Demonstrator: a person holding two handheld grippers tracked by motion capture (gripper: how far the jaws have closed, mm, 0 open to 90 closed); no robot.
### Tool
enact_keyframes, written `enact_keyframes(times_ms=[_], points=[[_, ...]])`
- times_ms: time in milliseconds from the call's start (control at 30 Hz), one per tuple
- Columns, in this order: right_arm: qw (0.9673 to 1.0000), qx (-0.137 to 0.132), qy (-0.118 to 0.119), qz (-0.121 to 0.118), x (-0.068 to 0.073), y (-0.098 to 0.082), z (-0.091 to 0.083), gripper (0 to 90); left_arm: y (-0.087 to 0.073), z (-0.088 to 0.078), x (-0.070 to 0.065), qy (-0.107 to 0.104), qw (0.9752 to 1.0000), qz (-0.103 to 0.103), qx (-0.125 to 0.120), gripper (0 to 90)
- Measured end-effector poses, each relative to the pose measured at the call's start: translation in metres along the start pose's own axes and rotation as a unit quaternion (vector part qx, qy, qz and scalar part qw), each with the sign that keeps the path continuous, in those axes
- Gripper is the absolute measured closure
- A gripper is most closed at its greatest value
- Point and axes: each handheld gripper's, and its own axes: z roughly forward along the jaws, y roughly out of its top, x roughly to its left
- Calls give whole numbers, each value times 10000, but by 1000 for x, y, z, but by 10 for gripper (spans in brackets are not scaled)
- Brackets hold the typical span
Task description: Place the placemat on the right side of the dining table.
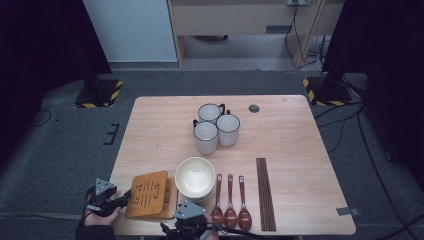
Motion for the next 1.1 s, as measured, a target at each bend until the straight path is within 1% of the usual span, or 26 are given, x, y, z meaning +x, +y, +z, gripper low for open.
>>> enact_keyframes(times_ms=[167,367,533,633,900,1100], points=[[10000,-32,15,1,5,2,10,240,0,0,0,-3,10000,4,-5,404],[9999,-105,8,87,6,6,18,245,0,0,0,-3,10000,16,-2,406],[9999,-109,8,116,8,9,26,246,0,0,0,0,10000,23,-6,407],[9998,-106,44,173,11,11,31,246,0,0,0,-1,10000,22,-9,408],[9996,-102,30,253,12,20,39,261,0,0,0,-13,10000,18,-7,409],[9992,-58,38,394,10,24,45,288,0,0,0,-18,10000,21,-5,408]])
